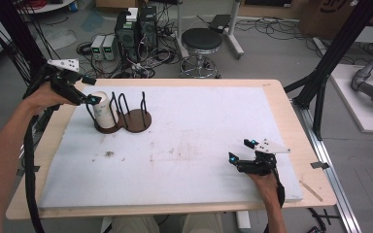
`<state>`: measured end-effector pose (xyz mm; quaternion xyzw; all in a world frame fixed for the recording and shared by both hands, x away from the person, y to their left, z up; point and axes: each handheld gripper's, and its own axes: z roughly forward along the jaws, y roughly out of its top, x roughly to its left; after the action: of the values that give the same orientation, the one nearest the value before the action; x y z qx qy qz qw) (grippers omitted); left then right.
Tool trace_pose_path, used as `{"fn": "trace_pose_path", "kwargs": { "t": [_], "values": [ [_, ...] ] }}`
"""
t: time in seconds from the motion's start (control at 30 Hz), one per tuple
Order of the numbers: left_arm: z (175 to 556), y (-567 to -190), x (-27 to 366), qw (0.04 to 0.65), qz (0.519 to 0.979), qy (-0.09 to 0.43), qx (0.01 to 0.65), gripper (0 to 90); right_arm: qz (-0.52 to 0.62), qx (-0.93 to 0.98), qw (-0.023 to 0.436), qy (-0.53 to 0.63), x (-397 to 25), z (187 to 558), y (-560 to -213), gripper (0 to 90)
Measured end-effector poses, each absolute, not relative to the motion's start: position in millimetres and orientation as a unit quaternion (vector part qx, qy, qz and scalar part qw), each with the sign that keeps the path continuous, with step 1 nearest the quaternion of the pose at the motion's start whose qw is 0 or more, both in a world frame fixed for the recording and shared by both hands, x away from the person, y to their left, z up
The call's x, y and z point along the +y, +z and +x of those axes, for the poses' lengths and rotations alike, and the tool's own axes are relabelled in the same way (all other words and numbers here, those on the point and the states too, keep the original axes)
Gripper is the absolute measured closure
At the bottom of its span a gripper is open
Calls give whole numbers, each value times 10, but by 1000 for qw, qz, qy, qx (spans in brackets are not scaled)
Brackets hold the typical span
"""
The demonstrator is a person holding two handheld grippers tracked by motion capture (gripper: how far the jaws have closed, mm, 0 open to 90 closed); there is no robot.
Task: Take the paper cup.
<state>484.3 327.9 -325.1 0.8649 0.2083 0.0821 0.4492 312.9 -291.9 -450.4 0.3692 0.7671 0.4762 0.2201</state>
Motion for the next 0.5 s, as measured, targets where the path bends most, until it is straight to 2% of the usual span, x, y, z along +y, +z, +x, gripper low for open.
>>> {"fn": "trace_pose_path", "kwargs": {
  "t": [0.5],
  "values": [
    [4942, -3418, 3259, 392, 894, 77, 202, 23, 370, 768, 222, 474, -2907, 3131, -4504, 163]
  ]
}}
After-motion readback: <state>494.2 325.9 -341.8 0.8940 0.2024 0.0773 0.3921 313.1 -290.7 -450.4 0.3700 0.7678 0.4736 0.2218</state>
